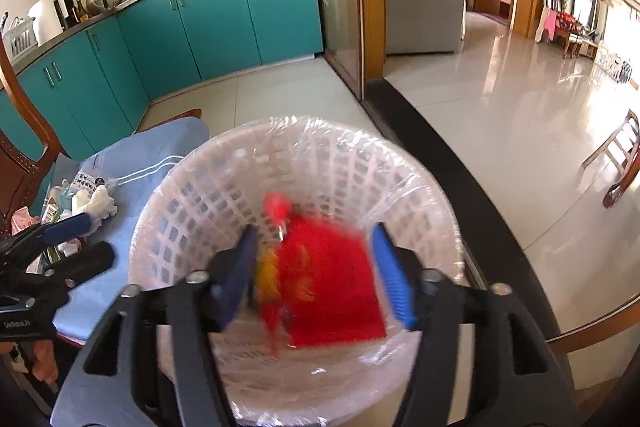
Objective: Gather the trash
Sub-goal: 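Carry the red wrapper into the white wastebasket and open the right tool, then grasp the white medicine box with the left tool while the right tool returns to the seat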
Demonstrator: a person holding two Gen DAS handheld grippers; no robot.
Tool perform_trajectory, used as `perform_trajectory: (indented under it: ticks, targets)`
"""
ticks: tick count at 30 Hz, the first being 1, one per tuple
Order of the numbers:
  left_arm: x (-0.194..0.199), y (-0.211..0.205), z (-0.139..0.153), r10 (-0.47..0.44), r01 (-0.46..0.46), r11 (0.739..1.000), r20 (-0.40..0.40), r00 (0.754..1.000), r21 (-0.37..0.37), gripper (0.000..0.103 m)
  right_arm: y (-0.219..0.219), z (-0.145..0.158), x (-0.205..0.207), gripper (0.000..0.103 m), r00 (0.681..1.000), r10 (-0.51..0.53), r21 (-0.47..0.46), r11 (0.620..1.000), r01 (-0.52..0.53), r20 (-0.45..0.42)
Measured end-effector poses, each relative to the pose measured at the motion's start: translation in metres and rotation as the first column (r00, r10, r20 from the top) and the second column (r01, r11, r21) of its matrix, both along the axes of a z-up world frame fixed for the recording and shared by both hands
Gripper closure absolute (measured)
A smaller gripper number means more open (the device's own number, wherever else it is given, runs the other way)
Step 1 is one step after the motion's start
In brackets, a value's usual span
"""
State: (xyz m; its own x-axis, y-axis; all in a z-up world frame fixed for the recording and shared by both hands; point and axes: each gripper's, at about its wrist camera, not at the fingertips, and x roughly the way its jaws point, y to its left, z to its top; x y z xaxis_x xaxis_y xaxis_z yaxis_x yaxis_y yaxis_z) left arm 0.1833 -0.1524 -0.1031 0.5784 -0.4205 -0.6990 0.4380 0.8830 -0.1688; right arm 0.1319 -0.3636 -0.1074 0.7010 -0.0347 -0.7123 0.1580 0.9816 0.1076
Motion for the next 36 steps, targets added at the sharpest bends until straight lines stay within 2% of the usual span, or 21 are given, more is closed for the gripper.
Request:
perform_trajectory:
  ticks: [2, 3, 5, 7, 10, 13, 15, 17, 19, 20, 21, 25, 26, 27, 31, 34, 35, 36]
  targets:
    - [-0.005, 0.023, 0.005, 0.114, -0.118, 0.99, 0.049, 0.992, 0.075, 0.015, 0.005, -0.001, 0.007, 0.034, 1.0, 0.021, 0.02, 1.0, -0.021, -0.001]
    - [-0.008, 0.044, 0.009, 0.196, -0.205, 0.972, 0.087, 0.977, 0.113, 0.015, 0.01, -0.001, 0.009, 0.034, 0.999, 0.038, 0.025, 0.999, -0.038, 0.0]
    - [-0.014, 0.083, 0.013, 0.309, -0.325, 0.936, 0.127, 0.942, 0.135, 0.015, 0.02, 0.0, 0.013, 0.034, 0.997, 0.072, 0.028, 0.997, -0.072, 0.008]
    - [-0.014, 0.121, 0.011, 0.38, -0.393, 0.91, 0.115, 0.918, 0.133, 0.013, 0.033, 0.002, 0.016, 0.034, 0.994, 0.112, 0.033, 0.993, -0.112, 0.018]
    - [-0.008, 0.175, -0.004, 0.445, -0.444, 0.891, 0.008, 0.895, 0.092, 0.01, 0.069, 0.008, 0.024, 0.033, 0.978, 0.207, 0.041, 0.977, -0.208, 0.036]
    - [-0.002, 0.2, -0.023, 0.447, -0.444, 0.894, -0.065, 0.892, 0.054, 0.01, 0.112, 0.01, 0.032, 0.033, 0.947, 0.32, 0.047, 0.946, -0.322, 0.039]
    - [0.003, 0.208, -0.033, 0.431, -0.431, 0.902, -0.105, 0.896, 0.026, 0.01, 0.147, 0.007, 0.036, 0.033, 0.916, 0.401, 0.015, 0.916, -0.401, 0.025]
    - [0.009, 0.212, -0.043, 0.41, -0.417, 0.909, -0.148, 0.9, -0.018, 0.01, 0.175, 0.001, 0.04, 0.033, 0.9, 0.435, -0.035, 0.9, -0.435, -0.019]
    - [0.014, 0.217, -0.054, 0.407, -0.423, 0.904, -0.185, 0.895, -0.059, 0.01, 0.197, -0.007, 0.042, 0.033, 0.885, 0.463, -0.049, 0.884, -0.465, -0.053]
    - [0.013, 0.219, -0.057, 0.41, -0.428, 0.901, -0.189, 0.892, -0.066, 0.013, 0.204, -0.01, 0.043, 0.033, 0.873, 0.483, -0.032, 0.874, -0.485, -0.06]
    - [0.013, 0.221, -0.059, 0.411, -0.431, 0.899, -0.193, 0.891, -0.075, 0.026, 0.21, -0.012, 0.044, 0.033, 0.858, 0.509, -0.002, 0.86, -0.51, -0.064]
    - [0.004, 0.228, -0.059, 0.412, -0.43, 0.899, -0.182, 0.893, -0.076, 0.04, 0.229, -0.021, 0.052, 0.033, 0.834, 0.544, 0.025, 0.839, -0.544, -0.092]
    - [0.0, 0.229, -0.059, 0.415, -0.432, 0.898, -0.177, 0.893, -0.077, 0.052, 0.235, -0.022, 0.054, 0.033, 0.831, 0.548, 0.025, 0.836, -0.548, -0.099]
    - [-0.004, 0.23, -0.058, 0.415, -0.432, 0.899, -0.171, 0.893, -0.073, 0.057, 0.241, -0.023, 0.057, 0.033, 0.826, 0.554, 0.032, 0.832, -0.554, -0.102]
    - [-0.019, 0.233, -0.056, 0.412, -0.428, 0.901, -0.167, 0.896, -0.069, 0.057, 0.265, -0.019, 0.068, 0.033, 0.812, 0.578, 0.07, 0.816, -0.574, -0.083]
    - [-0.028, 0.233, -0.06, 0.405, -0.42, 0.906, -0.172, 0.898, -0.058, 0.057, 0.291, -0.016, 0.078, 0.033, 0.798, 0.598, 0.062, 0.801, -0.595, -0.071]
    - [-0.03, 0.233, -0.061, 0.406, -0.42, 0.906, -0.17, 0.898, -0.053, 0.057, 0.301, -0.016, 0.08, 0.037, 0.794, 0.603, 0.049, 0.798, -0.601, -0.073]
    - [-0.033, 0.233, -0.061, 0.406, -0.418, 0.907, -0.169, 0.898, -0.047, 0.057, 0.308, -0.017, 0.082, 0.046, 0.791, 0.607, 0.037, 0.794, -0.606, -0.078]
